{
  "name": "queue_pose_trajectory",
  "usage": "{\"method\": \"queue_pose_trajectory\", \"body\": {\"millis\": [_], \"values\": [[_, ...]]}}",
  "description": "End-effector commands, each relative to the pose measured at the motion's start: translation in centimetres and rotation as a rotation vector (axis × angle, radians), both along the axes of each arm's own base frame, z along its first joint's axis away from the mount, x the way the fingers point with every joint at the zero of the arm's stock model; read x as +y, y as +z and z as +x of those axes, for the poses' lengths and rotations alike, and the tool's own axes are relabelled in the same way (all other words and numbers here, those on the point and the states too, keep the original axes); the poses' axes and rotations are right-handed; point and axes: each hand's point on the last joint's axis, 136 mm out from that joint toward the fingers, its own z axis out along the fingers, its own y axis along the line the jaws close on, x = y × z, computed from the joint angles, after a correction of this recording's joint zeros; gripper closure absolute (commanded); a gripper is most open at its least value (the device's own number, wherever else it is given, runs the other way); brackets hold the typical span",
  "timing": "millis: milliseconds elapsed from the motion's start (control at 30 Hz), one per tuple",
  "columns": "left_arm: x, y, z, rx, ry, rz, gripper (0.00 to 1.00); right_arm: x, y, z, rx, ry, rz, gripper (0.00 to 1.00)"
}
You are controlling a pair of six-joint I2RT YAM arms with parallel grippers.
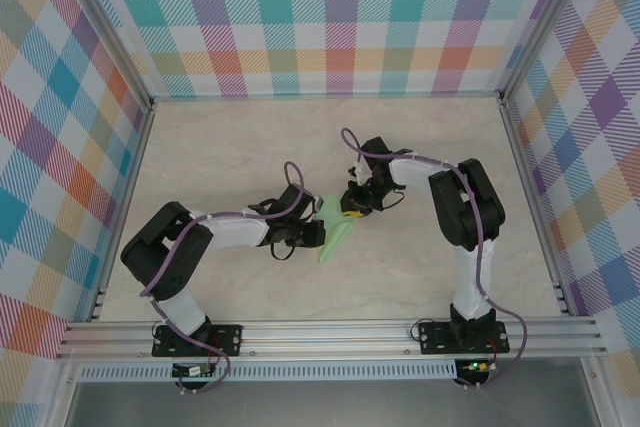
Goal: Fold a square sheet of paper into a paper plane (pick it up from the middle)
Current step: Third fold the triangle at the center of the table.
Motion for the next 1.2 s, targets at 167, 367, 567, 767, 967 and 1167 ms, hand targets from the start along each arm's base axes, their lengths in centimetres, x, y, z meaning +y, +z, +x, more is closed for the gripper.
{"method": "queue_pose_trajectory", "body": {"millis": [167, 367, 567, 767, 967, 1167], "values": [[0.6, -0.6, 0.1, 0.010, 0.018, 0.018, 0.95, -0.7, -1.7, -1.0, 0.049, 0.000, -0.065, 0.83], [0.9, -1.7, -0.1, 0.027, 0.023, 0.040, 0.96, -0.6, -1.5, -0.9, 0.046, 0.000, -0.059, 0.82], [1.2, -2.3, -0.4, 0.037, 0.025, 0.051, 0.97, -0.2, 0.0, -0.2, 0.025, -0.009, -0.031, 0.80], [1.2, -2.4, -0.4, 0.035, 0.017, 0.054, 0.98, 0.4, 5.2, 1.3, -0.084, -0.020, 0.015, 0.71], [0.9, -2.3, -0.4, 0.034, -0.001, 0.046, 0.98, -1.0, 7.5, 0.8, -0.158, -0.067, -0.007, 0.65], [0.9, -2.4, -0.5, 0.036, -0.010, 0.048, 0.98, -0.9, 7.7, -3.3, -0.118, -0.141, 0.141, 0.90]]}}
